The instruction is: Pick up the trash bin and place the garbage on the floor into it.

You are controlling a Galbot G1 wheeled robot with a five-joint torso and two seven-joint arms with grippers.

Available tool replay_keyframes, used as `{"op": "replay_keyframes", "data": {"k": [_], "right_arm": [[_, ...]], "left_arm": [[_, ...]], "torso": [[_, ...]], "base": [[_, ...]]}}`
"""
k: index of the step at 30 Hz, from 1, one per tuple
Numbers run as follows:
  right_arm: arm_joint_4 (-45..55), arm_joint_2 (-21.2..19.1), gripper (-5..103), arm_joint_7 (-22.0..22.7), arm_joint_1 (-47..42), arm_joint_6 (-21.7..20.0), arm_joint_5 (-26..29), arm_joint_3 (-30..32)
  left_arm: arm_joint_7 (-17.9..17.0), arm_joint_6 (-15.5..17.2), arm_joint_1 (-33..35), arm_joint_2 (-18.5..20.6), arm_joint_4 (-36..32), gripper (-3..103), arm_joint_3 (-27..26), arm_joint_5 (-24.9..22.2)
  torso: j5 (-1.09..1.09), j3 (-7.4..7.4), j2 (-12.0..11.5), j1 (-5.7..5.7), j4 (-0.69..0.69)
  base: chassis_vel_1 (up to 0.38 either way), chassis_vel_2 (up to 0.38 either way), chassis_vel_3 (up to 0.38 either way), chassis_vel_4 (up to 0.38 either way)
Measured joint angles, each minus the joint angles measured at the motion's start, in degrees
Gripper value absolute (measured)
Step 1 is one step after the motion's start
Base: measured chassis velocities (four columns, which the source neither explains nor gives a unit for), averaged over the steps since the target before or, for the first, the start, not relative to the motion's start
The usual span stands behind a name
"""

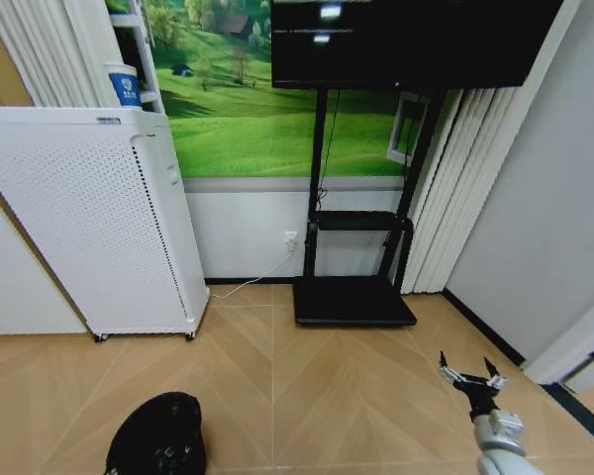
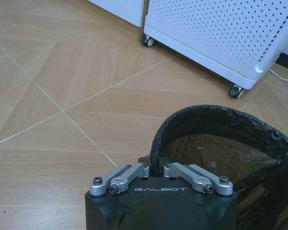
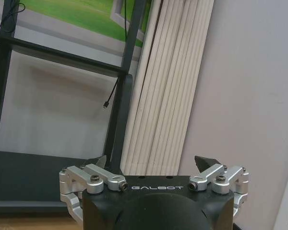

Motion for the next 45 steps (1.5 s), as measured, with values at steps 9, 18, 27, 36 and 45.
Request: {"op": "replay_keyframes", "data": {"k": [9,18,27,36,45], "right_arm": [[-0.9,0.1,100,0.1,0.4,0.2,0.0,0.0],[-1.8,0.4,100,0.2,0.3,0.9,0.0,0.0],[-3.0,-0.9,100,0.2,0.6,1.3,0.9,1.2],[-2.4,-0.5,100,0.2,-0.2,1.4,1.0,1.4],[3.0,-0.1,100,-0.3,-3.4,0.9,1.6,2.6]], "left_arm": [[0.2,0.0,0.7,0.1,-0.4,6,-2.4,-0.8],[3.2,-0.7,0.0,1.8,1.8,19,-3.3,3.8],[8.0,0.6,0.4,2.7,2.3,51,-3.2,6.9],[14.0,0.4,2.2,2.9,1.2,84,-3.2,16.3],[22.8,-2.3,3.0,3.6,-3.5,100,-1.7,27.2]], "torso": [[0.00,0.00,0.0,0.00,0.00],[0.01,0.00,0.0,0.00,0.00],[0.00,0.00,0.0,0.00,0.00],[0.01,0.00,0.0,0.00,0.01],[0.01,0.00,0.0,0.00,0.00]], "base": [[0.000,0.000,0.000,0.000],[0.000,0.000,0.000,0.000],[0.000,0.000,0.000,0.000],[0.000,0.000,0.000,0.000],[0.000,0.000,0.000,0.000]]}}
